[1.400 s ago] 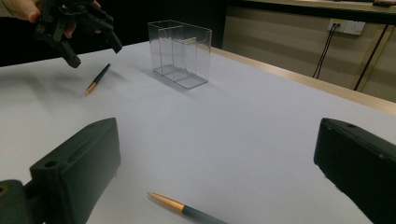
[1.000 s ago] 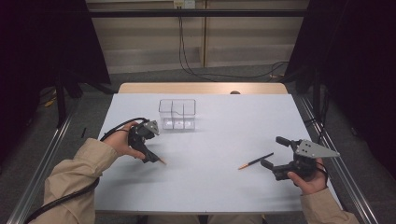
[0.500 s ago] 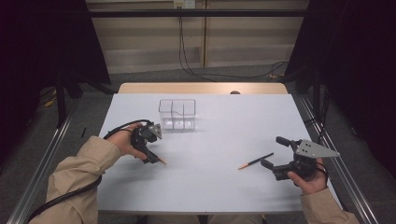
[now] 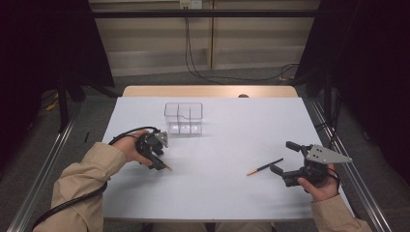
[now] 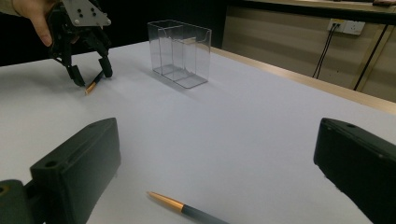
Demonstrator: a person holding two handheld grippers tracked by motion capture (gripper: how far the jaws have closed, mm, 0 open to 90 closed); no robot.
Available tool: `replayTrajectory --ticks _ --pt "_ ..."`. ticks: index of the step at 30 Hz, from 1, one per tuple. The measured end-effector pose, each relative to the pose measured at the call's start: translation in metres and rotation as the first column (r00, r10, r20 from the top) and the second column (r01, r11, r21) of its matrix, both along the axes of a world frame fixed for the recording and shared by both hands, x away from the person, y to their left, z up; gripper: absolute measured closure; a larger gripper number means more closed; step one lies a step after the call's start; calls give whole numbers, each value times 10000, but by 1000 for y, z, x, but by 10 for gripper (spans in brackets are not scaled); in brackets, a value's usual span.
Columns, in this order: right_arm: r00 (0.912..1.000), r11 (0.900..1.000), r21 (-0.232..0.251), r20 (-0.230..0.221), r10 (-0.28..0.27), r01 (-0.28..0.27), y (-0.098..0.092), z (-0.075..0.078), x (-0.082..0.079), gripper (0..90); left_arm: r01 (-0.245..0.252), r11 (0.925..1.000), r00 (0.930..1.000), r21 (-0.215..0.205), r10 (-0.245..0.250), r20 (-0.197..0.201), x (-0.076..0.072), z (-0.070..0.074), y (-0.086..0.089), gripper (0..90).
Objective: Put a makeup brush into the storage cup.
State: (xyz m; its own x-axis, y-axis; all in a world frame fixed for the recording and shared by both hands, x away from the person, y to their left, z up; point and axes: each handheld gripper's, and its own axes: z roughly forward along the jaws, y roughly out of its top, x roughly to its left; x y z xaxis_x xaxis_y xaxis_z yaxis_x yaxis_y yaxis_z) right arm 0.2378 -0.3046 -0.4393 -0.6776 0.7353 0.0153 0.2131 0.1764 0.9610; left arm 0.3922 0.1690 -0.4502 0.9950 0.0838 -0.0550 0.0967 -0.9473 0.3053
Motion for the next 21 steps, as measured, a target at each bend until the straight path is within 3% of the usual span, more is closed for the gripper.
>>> replayTrajectory --ticks 10,12,21 --pt "10000 10000 -24 -25 12 -12 0 0 0 0 5 9999 10000 -123 -6 -71 -2 1 1 495" --pt "10000 10000 -20 -25 19 -19 0 0 0 0 77 10000 9999 10 -77 -71 -2 2 -1 525" --pt "10000 10000 -25 -30 4 -4 1 0 0 0 -463 9988 9988 188 466 -174 -1 3 -4 668"
